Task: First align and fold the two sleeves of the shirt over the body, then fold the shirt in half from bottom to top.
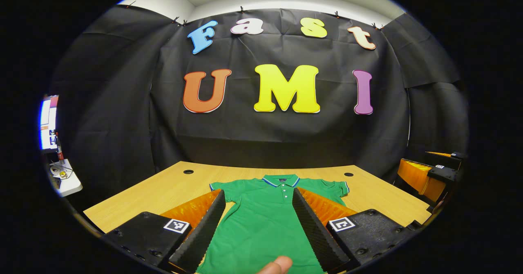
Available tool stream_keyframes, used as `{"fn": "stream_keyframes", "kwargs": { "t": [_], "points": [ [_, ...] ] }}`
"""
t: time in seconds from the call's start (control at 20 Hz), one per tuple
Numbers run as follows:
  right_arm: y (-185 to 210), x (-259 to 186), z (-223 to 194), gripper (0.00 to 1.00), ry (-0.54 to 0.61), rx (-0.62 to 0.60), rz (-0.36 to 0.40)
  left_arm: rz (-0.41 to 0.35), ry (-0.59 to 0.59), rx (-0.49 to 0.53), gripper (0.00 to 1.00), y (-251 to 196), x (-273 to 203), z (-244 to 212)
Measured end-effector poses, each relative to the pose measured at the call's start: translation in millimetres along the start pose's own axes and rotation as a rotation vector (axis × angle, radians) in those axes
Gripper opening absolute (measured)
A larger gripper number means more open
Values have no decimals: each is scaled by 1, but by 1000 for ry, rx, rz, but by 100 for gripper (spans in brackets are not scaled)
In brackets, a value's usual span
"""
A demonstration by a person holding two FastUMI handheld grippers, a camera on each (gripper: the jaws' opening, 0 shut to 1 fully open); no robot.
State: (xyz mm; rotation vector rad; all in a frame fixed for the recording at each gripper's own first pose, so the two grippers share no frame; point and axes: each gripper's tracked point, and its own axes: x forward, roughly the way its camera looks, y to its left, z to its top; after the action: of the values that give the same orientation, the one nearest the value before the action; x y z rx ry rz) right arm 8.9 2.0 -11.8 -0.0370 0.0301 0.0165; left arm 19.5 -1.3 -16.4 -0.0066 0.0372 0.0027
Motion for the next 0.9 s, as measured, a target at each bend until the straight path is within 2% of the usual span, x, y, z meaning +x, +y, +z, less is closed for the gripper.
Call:
{"fn": "stream_keyframes", "kwargs": {
  "t": [0.2, 0.25, 0.45, 0.65, 0.8, 0.9],
  "points": [
    [0, 4, -3, 92, 0, -14, 2, 7, 1, 13, 100, 0, 2, -2],
    [0, 7, -3, 94, -2, -18, 3, 6, 0, 14, 100, 0, 3, -2],
    [5, 40, 4, 95, -1, -26, 14, 7, -6, 15, 100, 1, 3, 0],
    [-5, 107, -4, 95, 40, -40, -13, 14, -25, 34, 100, 4, 9, 2],
    [-17, 171, -40, 97, 159, -37, -37, 40, -28, 64, 100, 13, 18, -3],
    [-26, 212, -73, 95, 263, -28, -44, 62, -11, 84, 100, 18, 27, -12]
  ]
}}
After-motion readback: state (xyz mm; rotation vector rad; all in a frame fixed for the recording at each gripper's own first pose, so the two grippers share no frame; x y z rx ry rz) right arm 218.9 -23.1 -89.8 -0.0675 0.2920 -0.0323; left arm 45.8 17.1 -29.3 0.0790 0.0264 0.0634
